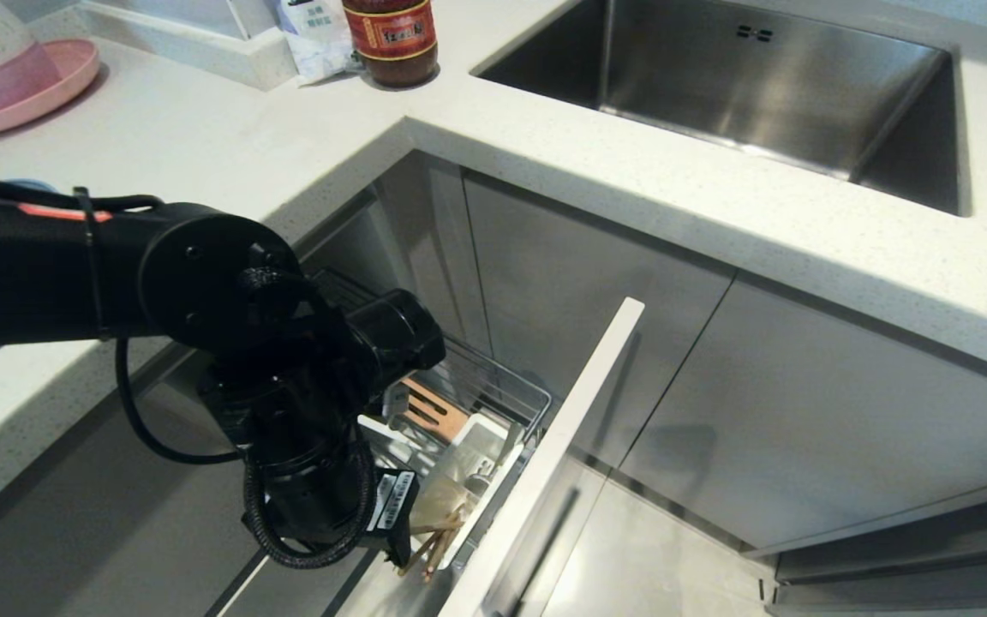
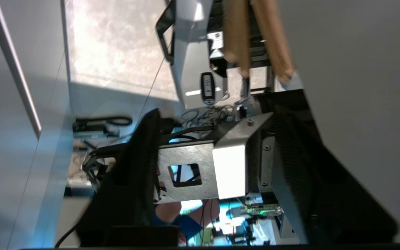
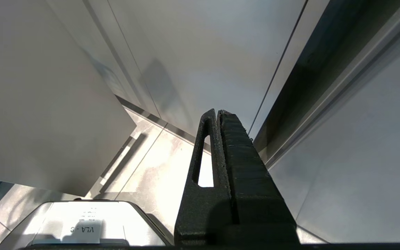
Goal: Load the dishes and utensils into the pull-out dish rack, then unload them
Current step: Take the chopsticks out of the cupboard
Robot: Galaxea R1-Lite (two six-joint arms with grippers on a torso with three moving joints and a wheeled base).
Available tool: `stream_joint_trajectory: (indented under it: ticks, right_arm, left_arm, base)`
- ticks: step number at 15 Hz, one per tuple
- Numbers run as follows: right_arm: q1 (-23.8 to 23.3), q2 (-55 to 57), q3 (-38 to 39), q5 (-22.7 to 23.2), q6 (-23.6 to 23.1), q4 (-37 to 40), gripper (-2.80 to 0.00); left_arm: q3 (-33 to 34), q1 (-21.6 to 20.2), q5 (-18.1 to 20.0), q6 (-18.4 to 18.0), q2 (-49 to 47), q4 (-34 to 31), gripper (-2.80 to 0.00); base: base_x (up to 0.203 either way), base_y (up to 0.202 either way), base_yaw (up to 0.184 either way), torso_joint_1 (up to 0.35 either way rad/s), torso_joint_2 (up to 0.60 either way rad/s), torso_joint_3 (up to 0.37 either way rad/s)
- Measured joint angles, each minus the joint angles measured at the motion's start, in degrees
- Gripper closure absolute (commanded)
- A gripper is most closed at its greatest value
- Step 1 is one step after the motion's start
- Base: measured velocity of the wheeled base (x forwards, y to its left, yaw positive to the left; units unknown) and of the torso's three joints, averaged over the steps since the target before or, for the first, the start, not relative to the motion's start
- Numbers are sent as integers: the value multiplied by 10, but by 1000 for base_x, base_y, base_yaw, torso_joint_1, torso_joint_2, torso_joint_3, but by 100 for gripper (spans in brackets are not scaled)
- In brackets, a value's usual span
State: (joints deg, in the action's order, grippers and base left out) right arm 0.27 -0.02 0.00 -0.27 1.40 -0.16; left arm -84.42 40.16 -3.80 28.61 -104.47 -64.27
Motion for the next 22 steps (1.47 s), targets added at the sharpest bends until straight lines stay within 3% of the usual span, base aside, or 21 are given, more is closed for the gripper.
stream_joint_trajectory:
  ticks: [2,7,14,22]
  right_arm:
    - [0,0,0,0,0,0,0]
    - [0,0,0,0,0,0,0]
    - [0,0,0,0,0,0,0]
    - [0,0,0,0,0,0,0]
  left_arm:
    - [-3,-19,2,-7,-22,0,-280]
    - [-21,-69,55,-53,-67,-2,-280]
    - [-46,-86,91,-54,-125,-4,-280]
    - [-58,-96,96,-54,-144,-6,-280]
  base:
    - [0,0,0,0,0,0]
    - [0,0,0,0,0,0]
    - [0,0,0,0,0,0]
    - [0,0,0,0,0,0]
